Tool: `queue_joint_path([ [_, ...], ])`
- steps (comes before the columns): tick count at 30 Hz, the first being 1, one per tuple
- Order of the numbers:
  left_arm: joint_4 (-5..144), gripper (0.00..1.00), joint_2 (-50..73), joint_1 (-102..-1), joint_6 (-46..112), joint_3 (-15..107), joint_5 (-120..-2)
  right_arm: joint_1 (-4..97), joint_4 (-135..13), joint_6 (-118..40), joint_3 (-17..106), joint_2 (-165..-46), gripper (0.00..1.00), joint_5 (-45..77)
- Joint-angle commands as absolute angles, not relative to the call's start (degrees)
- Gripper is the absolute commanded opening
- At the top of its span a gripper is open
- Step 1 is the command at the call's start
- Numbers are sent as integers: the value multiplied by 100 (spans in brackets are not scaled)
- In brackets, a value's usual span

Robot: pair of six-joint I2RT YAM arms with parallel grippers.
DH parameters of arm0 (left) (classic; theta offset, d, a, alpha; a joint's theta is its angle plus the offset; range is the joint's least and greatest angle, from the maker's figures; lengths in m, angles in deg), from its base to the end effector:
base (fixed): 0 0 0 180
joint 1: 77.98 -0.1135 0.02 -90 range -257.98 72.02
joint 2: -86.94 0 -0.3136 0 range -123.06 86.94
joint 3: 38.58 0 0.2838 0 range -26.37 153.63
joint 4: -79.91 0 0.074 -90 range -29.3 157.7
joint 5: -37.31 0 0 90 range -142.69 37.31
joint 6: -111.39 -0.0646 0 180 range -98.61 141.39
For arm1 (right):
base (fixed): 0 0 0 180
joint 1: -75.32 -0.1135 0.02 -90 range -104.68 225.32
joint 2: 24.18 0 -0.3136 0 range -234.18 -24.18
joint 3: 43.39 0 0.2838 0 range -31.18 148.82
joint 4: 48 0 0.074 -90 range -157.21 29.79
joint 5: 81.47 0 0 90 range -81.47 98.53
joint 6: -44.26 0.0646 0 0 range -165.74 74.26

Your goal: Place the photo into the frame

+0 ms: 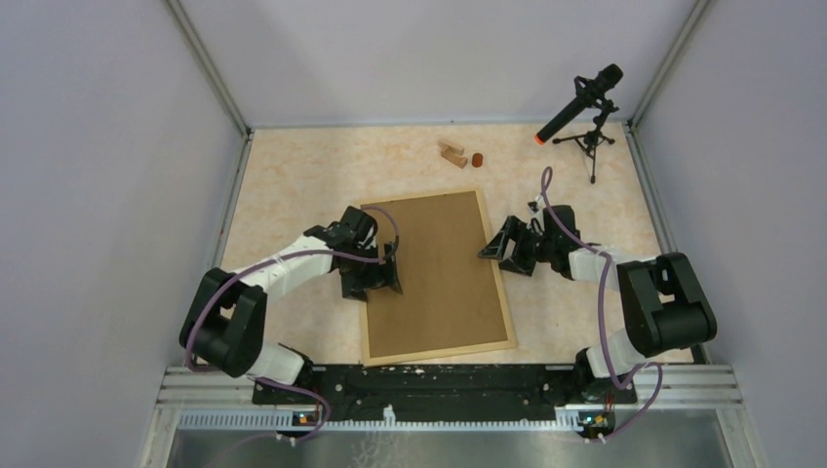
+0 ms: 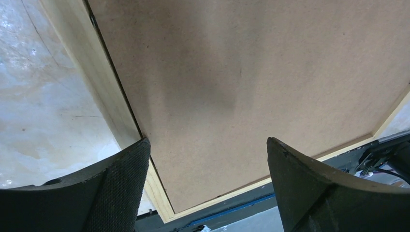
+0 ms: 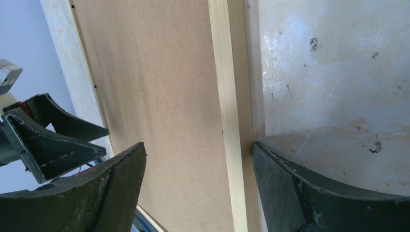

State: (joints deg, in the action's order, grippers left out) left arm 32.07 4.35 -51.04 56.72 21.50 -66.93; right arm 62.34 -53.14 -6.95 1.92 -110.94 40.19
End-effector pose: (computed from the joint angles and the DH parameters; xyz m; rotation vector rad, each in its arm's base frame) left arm 0.2493 -0.1445 0.1872 -0.1507 2.9181 -0.5739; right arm 0.2883 0.1012 0.1450 0.2817 2.4859 1.0662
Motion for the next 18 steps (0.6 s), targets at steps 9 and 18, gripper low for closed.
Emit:
queue_joint_path([
  [9,3370,98,43,-5071,5977,2040,-6493,6134,-6319,-832,-58,-11339,81,3766],
  [18,3504,98,-181,-4808,5979,2020,-6679,6134,-6379,-838,-1,-11376,81,3762],
])
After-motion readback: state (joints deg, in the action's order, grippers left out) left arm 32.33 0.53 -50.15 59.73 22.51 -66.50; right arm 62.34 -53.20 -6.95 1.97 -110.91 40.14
